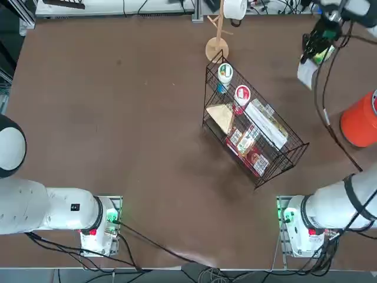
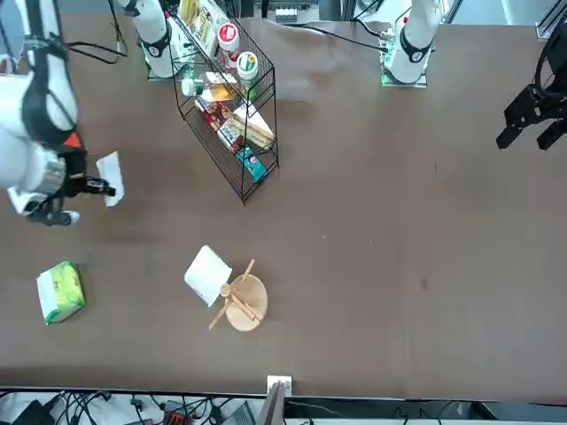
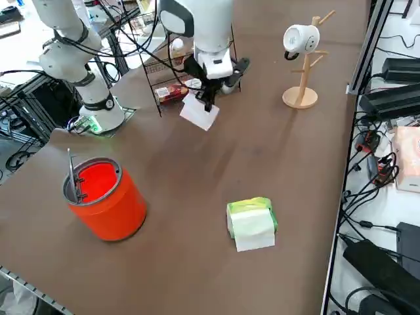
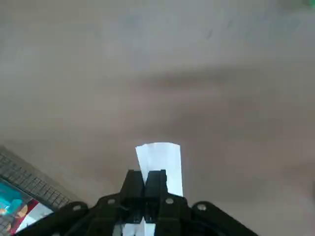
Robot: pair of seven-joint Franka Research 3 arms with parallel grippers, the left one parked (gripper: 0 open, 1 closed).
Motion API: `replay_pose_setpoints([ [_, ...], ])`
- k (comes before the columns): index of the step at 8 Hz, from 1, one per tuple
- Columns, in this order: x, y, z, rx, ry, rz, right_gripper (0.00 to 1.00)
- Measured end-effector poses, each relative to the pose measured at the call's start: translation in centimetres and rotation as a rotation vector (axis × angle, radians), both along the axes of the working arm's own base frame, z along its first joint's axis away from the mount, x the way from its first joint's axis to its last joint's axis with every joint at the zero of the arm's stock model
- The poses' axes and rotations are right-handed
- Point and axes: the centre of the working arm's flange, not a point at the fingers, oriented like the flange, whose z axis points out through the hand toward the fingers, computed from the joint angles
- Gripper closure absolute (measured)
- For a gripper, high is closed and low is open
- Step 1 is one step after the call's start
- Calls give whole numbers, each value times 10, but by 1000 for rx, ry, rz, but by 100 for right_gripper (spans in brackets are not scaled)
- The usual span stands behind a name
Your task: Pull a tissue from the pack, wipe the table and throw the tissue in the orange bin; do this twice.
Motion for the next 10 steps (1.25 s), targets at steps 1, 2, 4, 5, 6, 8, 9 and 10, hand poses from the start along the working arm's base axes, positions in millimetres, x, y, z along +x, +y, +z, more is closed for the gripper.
replay_pose_setpoints([
  [1,-27,28,-29,-20,-7,-40,99],
  [2,-50,55,-54,-38,-12,-73,99],
  [4,-78,92,-87,-63,-33,-111,99],
  [5,-87,96,-97,-67,-36,-114,99],
  [6,-93,96,-106,-73,-24,-120,99],
  [8,-103,110,-127,-107,5,-148,99],
  [9,-105,119,-140,-125,7,-173,99],
  [10,-107,129,-151,-139,11,-185,99],
])
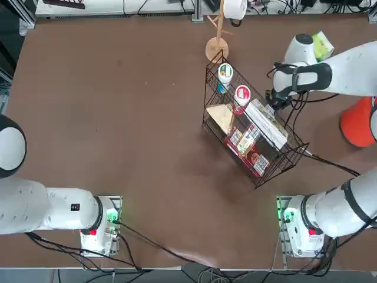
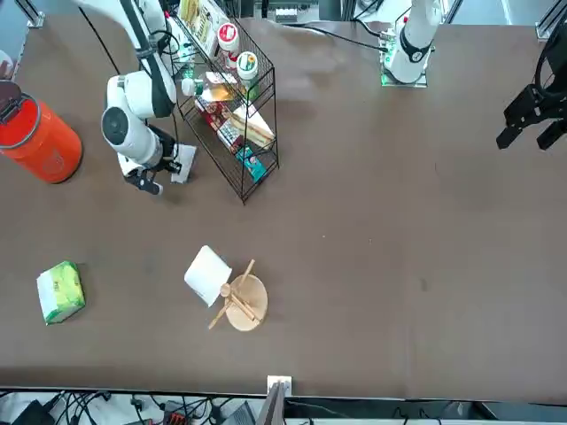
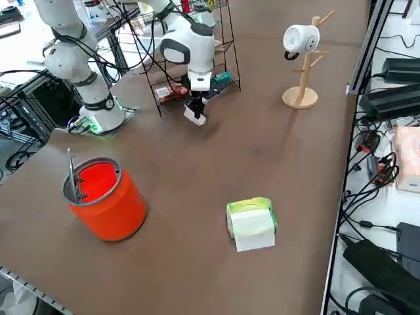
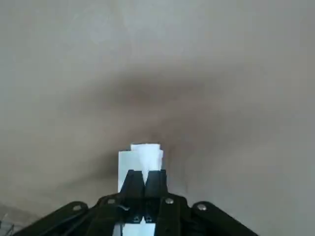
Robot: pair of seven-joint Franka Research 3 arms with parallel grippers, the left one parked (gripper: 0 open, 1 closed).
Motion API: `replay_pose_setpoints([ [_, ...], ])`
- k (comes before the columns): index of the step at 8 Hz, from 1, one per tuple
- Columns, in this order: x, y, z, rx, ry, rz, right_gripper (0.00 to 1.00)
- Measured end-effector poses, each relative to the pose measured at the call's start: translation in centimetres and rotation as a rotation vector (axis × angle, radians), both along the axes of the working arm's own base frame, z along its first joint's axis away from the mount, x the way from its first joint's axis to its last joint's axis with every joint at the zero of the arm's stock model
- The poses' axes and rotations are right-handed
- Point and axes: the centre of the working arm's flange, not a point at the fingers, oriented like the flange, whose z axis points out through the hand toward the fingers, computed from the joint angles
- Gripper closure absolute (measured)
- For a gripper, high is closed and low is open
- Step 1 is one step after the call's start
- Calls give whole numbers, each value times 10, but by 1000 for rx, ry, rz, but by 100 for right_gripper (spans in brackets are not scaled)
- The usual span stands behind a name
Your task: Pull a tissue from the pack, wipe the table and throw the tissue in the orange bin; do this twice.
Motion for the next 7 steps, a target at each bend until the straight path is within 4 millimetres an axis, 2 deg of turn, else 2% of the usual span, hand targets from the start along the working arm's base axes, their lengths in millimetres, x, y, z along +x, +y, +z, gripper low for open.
replay_pose_setpoints([
  [2,-3,2,-15,-41,12,30,99],
  [7,-2,-34,-28,-129,33,93,99],
])
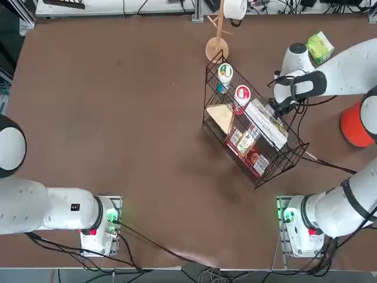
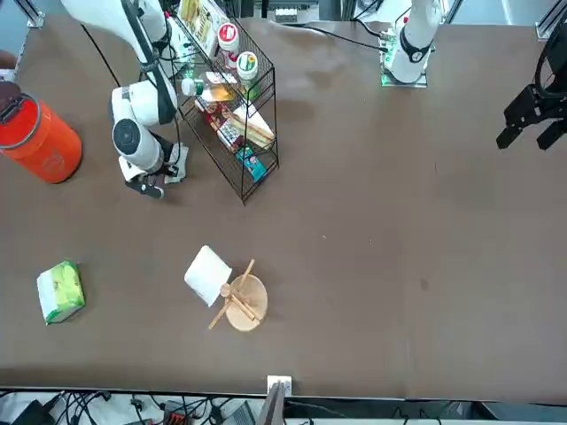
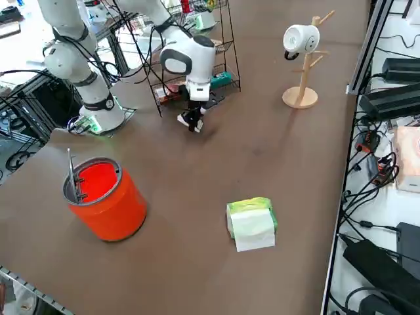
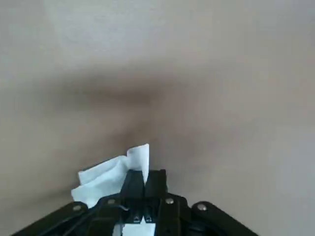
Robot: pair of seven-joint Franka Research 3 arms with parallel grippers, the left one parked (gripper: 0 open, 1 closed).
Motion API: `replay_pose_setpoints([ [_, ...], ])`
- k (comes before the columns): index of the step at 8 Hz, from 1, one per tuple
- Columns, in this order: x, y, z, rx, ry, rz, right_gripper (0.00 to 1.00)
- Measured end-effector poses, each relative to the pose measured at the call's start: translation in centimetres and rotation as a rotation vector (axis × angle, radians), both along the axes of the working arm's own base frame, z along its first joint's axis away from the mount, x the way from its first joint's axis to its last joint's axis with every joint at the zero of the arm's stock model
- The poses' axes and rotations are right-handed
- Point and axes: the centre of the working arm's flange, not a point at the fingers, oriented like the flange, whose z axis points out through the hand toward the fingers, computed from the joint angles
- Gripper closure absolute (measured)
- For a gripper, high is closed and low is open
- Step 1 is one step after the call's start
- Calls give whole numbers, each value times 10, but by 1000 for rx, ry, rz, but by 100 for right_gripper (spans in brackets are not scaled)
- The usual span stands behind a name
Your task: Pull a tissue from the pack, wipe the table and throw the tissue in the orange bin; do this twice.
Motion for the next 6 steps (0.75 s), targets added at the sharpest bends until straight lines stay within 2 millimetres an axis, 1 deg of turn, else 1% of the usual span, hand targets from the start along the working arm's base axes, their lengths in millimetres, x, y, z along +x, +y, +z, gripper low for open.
replay_pose_setpoints([
  [2,0,-6,0,-10,2,-2,99],
  [3,2,-2,1,-16,-9,-31,99],
  [4,3,10,4,-25,-27,-63,99],
  [6,2,41,7,-38,-60,-103,99],
])
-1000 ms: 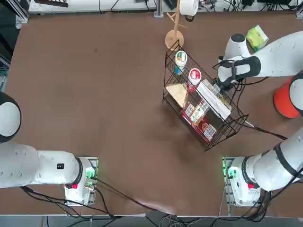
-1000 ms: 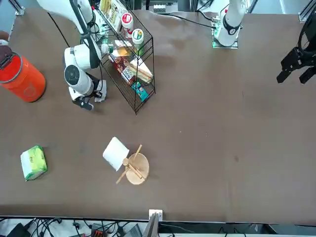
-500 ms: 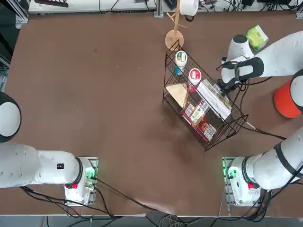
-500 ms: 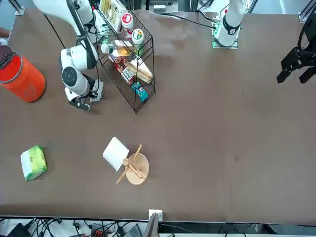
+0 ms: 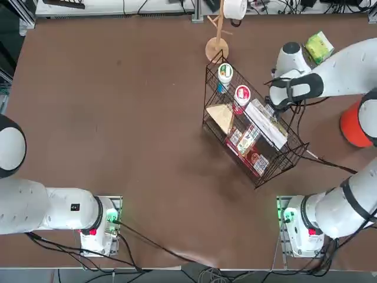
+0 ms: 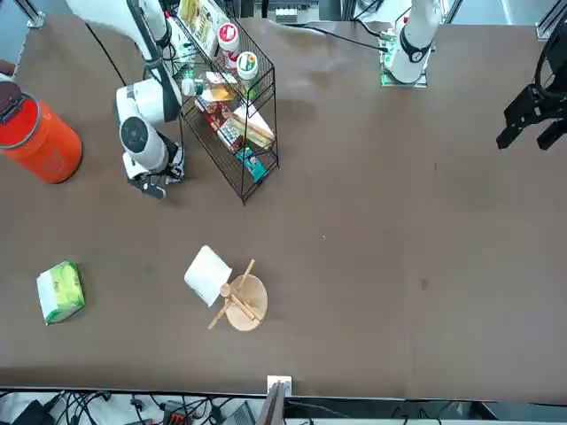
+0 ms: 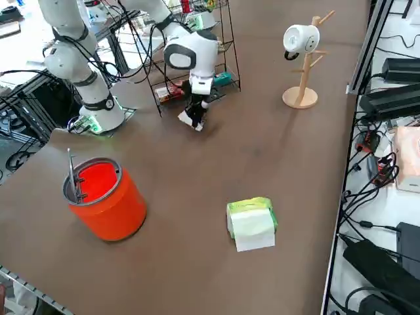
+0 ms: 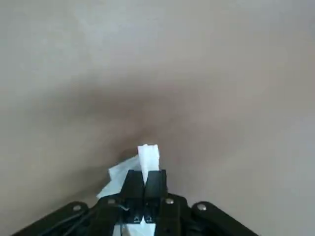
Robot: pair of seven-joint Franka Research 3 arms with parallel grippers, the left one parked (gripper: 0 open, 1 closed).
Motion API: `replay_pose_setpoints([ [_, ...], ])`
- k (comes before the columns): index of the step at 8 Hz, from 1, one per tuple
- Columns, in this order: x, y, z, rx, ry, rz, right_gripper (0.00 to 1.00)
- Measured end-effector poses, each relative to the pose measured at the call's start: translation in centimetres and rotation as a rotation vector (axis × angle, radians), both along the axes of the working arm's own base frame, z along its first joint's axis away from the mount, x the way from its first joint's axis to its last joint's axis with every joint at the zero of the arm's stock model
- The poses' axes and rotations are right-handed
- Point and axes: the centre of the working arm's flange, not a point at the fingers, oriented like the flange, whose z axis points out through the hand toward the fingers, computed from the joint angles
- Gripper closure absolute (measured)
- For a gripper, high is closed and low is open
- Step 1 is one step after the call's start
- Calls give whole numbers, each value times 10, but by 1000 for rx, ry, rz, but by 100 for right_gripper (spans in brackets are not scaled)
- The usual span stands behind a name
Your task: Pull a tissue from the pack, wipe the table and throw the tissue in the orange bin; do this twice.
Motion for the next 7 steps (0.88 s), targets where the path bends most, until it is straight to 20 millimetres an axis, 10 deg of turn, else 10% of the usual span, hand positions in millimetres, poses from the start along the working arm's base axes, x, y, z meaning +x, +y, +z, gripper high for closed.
replay_pose_setpoints([
  [7,17,42,11,-17,-65,-83,99],
])
